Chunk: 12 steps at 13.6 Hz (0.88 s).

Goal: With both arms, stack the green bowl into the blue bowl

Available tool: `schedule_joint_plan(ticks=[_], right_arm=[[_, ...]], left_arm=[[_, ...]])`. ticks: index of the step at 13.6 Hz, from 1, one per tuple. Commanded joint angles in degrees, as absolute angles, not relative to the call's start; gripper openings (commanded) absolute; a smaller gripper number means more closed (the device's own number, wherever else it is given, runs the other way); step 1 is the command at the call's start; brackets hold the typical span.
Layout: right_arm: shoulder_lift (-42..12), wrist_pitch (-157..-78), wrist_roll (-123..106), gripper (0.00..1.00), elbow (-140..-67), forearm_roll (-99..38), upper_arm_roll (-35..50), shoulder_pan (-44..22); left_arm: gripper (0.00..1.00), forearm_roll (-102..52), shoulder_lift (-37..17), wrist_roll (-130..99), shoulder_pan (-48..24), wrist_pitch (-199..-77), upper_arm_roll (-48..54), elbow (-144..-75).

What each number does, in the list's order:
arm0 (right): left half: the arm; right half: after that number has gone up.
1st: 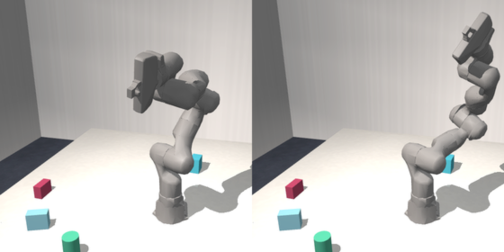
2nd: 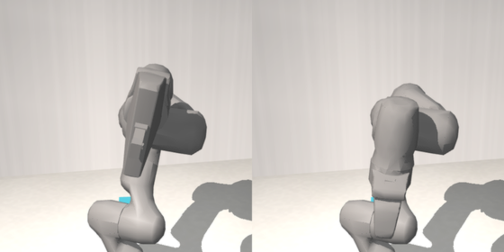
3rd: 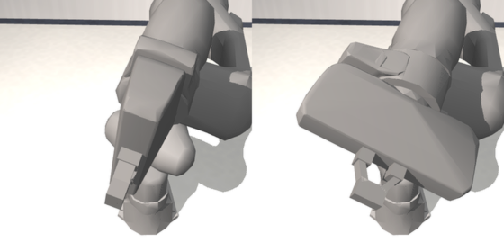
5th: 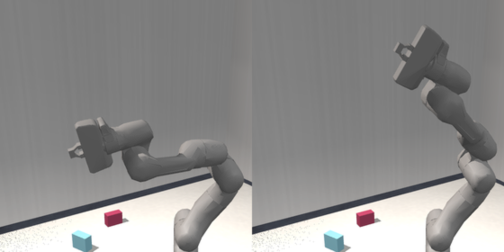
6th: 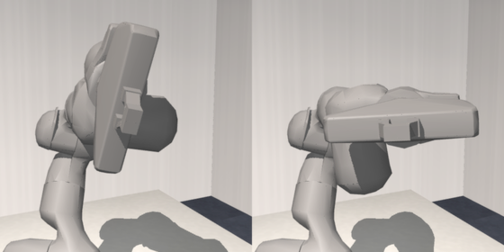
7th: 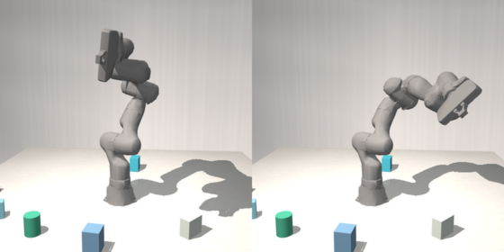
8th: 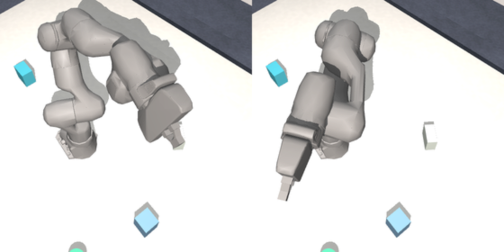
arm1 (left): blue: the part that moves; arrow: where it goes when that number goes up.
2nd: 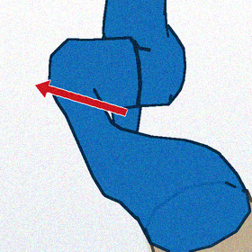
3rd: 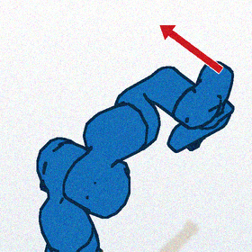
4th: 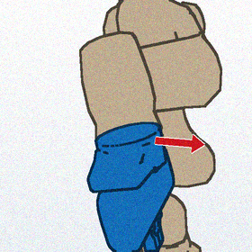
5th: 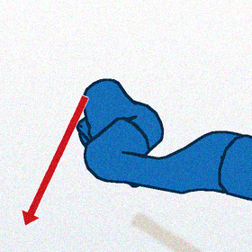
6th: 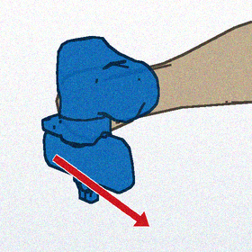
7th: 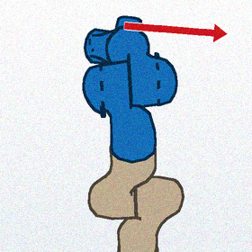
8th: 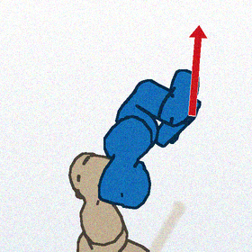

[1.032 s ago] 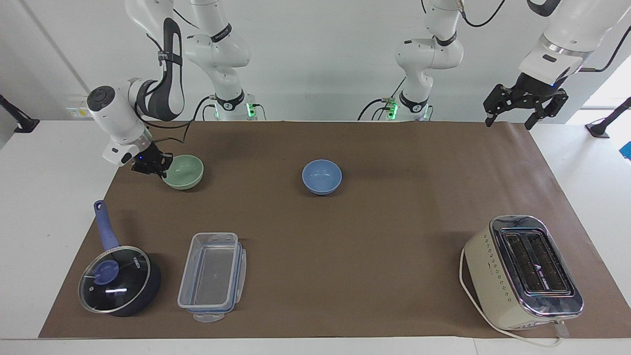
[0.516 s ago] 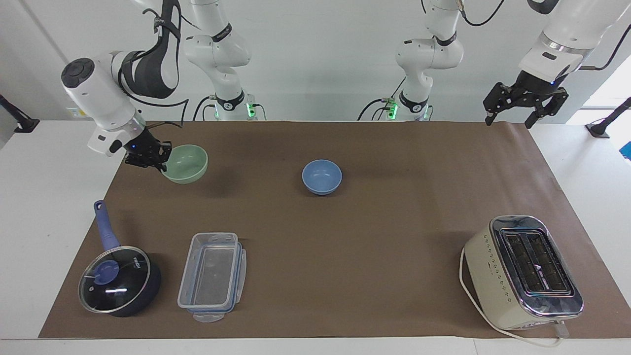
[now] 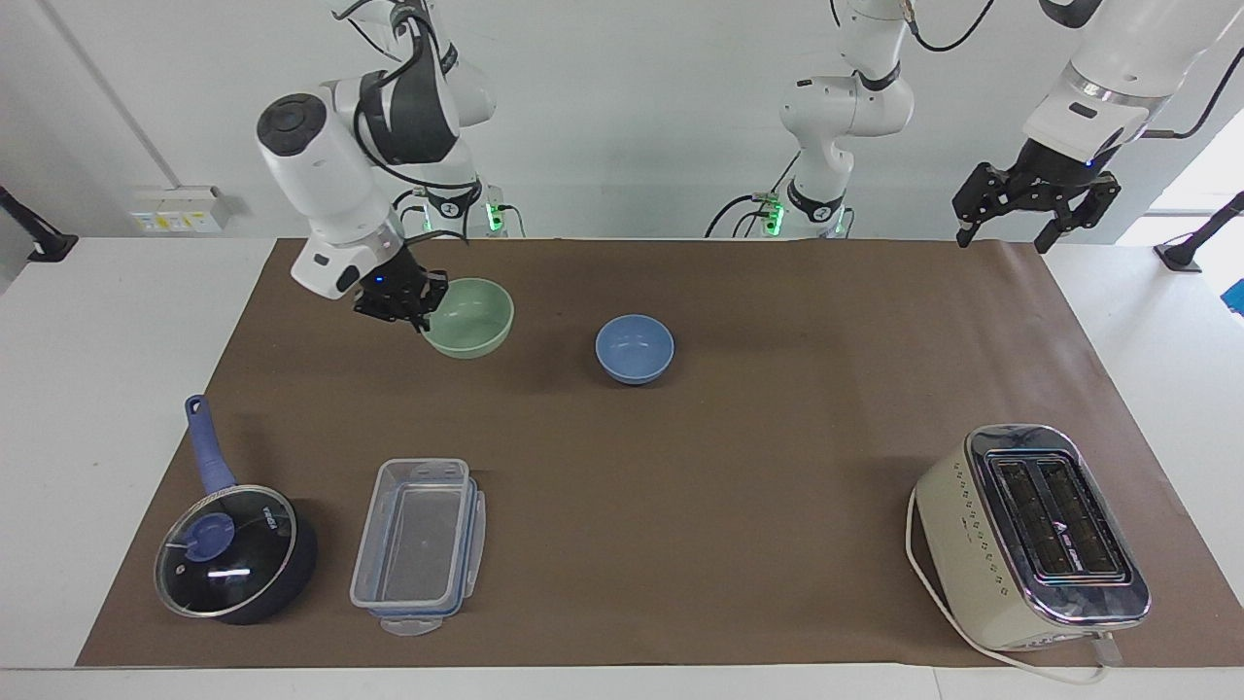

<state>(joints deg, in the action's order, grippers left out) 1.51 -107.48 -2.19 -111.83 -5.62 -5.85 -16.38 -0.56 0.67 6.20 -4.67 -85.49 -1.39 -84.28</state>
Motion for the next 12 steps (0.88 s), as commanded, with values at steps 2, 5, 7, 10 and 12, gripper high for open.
schedule_joint_plan(ticks=[2, 5, 7, 10, 12], right_arm=[[-0.2, -111.8, 10.5, 0.0, -112.1, -6.4, -6.1, -27.0], [-1.8, -117.1, 15.9, 0.0, -113.0, -10.4, -5.9, -32.4], [-4.1, -121.1, 18.9, 0.0, -114.1, -10.7, -5.8, -36.4], [-5.2, -124.9, 19.3, 0.0, -117.1, -10.8, -5.8, -37.8], [-4.2, -125.1, 18.4, 0.0, -119.3, -10.8, -5.9, -37.6]], left_arm=[[1.0, -1.1, 1.1, 6.2, -3.8, -84.3, -1.0, -83.9], [1.0, -1.1, 1.1, 6.2, -3.9, -84.3, -1.0, -83.9], [1.0, -1.1, 1.1, 6.2, -3.8, -84.3, -1.0, -83.9], [1.0, -1.1, 1.1, 6.2, -3.8, -84.3, -1.0, -83.9], [1.0, -1.1, 1.1, 6.2, -3.9, -84.4, -1.0, -83.9]])
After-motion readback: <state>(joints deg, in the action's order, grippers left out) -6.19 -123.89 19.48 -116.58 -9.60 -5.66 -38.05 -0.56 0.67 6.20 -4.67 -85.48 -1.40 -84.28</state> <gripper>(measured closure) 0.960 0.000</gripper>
